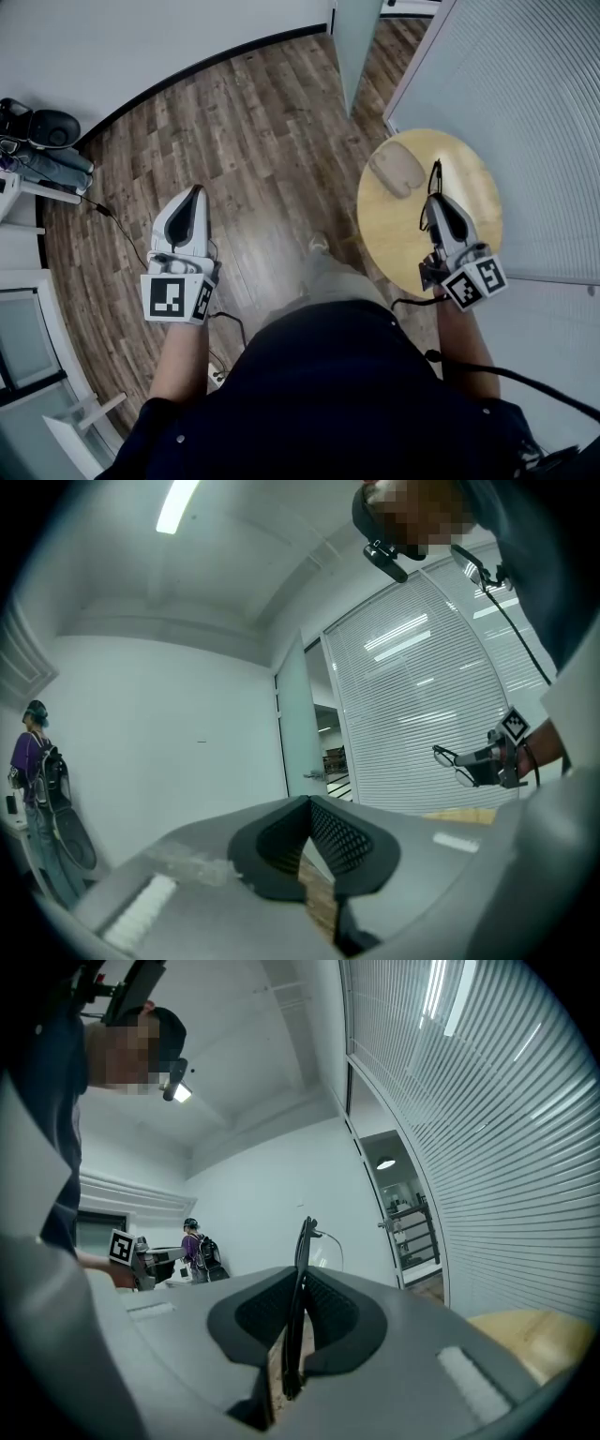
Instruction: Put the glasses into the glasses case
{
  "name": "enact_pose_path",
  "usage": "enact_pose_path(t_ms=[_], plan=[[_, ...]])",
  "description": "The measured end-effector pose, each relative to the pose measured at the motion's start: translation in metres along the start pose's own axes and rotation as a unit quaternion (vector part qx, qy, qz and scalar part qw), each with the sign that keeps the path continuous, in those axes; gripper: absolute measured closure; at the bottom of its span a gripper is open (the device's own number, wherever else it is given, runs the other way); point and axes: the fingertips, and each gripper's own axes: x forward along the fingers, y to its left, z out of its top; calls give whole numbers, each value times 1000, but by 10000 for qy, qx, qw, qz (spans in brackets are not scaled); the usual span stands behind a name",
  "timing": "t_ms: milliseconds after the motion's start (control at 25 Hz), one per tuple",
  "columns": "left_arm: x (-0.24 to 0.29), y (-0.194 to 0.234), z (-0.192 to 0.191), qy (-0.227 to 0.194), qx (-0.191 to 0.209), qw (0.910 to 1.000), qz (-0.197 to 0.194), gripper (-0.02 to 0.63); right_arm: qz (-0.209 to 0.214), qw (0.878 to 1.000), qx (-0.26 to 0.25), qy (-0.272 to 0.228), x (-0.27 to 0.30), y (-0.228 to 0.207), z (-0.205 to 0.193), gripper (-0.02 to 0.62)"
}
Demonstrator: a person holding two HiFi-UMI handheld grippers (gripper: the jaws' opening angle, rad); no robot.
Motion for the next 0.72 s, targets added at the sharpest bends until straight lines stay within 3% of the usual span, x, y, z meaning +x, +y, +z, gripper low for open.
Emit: enact_pose_path(t_ms=[200, 400, 720], plan=[[13, 8, -7, 8, -102, 9999, -21, 603, -22, 10000, -54, 52, 11, -1, 3, 561], [79, 37, -12, 144, -217, 9996, -112, 603, -138, 9996, 17, 240, 73, -34, 13, 561], [151, 43, -1, 240, -85, 9988, -414, 603, -341, 9990, 231, 194, 108, -74, 20, 561]])
